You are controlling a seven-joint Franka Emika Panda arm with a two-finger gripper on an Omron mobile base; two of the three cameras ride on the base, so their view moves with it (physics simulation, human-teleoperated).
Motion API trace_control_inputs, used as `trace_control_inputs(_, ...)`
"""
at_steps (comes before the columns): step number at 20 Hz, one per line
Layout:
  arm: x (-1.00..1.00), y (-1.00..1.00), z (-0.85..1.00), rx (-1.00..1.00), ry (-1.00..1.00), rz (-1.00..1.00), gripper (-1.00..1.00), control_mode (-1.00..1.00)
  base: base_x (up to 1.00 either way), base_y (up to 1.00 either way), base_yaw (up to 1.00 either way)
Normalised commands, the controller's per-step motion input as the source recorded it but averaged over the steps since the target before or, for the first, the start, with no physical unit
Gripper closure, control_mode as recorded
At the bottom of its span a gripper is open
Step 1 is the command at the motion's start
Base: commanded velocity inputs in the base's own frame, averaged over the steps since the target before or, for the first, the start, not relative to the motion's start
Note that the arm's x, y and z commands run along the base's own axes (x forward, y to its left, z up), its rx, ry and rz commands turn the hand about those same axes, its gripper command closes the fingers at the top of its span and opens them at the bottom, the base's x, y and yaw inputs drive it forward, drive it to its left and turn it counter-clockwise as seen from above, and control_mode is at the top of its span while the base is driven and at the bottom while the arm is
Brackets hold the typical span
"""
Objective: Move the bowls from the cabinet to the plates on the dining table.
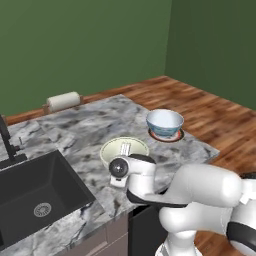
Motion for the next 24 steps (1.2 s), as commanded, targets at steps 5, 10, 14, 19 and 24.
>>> trace_control_inputs(5,-0.13,-0.02,0.63,0.0,-0.01,0.0,-1.0,-1.0,0.0,0.0,0.0)
trace_control_inputs(10,-0.55,-0.03,0.72,0.07,-0.03,-0.08,-1.0,-1.0,0.0,0.0,0.0)
trace_control_inputs(14,-0.66,-0.14,0.72,0.23,-0.04,-0.24,-1.0,-1.0,0.0,0.0,0.0)
trace_control_inputs(19,-0.6,-0.3,0.82,0.37,-0.03,-0.32,-1.0,-1.0,0.0,0.0,0.0)
trace_control_inputs(24,-0.51,-0.36,0.75,0.41,0.0,-0.28,-1.0,-1.0,0.0,0.0,0.0)
